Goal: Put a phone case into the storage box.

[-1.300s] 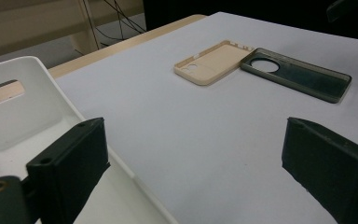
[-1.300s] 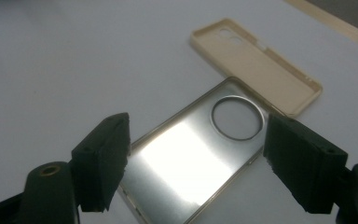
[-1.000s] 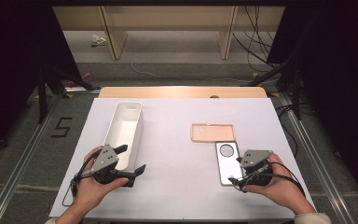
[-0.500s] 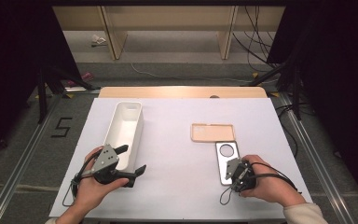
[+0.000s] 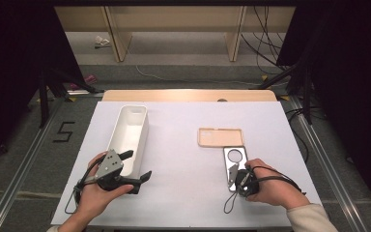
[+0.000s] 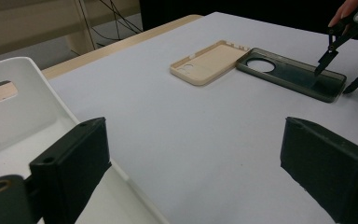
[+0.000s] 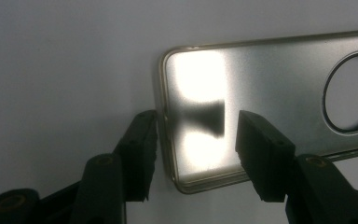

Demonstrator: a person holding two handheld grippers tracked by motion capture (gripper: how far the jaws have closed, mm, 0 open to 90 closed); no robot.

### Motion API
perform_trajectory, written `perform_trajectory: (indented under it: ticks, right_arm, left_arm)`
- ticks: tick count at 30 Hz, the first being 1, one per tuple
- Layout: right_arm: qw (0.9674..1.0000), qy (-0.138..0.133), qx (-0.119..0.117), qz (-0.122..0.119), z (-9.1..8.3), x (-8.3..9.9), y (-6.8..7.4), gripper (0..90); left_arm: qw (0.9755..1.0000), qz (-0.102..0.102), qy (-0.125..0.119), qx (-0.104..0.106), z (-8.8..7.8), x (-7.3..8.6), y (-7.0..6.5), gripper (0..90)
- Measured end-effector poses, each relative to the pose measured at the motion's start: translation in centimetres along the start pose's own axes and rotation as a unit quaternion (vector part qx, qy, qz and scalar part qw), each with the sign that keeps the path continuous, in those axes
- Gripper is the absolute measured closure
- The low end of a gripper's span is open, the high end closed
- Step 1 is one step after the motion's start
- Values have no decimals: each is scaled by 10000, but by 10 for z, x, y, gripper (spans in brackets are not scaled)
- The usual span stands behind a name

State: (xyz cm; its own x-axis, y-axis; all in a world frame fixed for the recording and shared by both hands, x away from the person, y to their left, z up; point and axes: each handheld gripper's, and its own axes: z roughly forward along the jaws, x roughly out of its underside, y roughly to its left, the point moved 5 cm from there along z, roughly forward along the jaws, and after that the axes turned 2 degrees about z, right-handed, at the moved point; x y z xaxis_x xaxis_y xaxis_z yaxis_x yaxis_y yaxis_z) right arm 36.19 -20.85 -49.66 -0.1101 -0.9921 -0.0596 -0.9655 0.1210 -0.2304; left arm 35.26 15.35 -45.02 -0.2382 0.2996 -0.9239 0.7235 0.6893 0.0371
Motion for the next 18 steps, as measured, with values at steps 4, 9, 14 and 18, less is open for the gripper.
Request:
perform_trajectory:
  ticks: [4, 9, 14, 18]
  right_arm:
    - [10000, 26, -27, -41, 3, -1, 1, 524]
    - [10000, -9, -30, 4, 3, -2, 1, 552]
    - [10000, 44, -55, -53, 4, -3, 2, 593]
    - [9998, 81, -111, -115, 4, -4, 3, 650]
  left_arm:
    - [10000, 11, -2, 16, 0, 0, 0, 78]
    - [10000, 16, 3, 30, 0, 0, -1, 80]
    - [10000, 6, -2, 31, 0, 0, -1, 80]
    - [10000, 11, 5, 34, 1, 0, -1, 81]
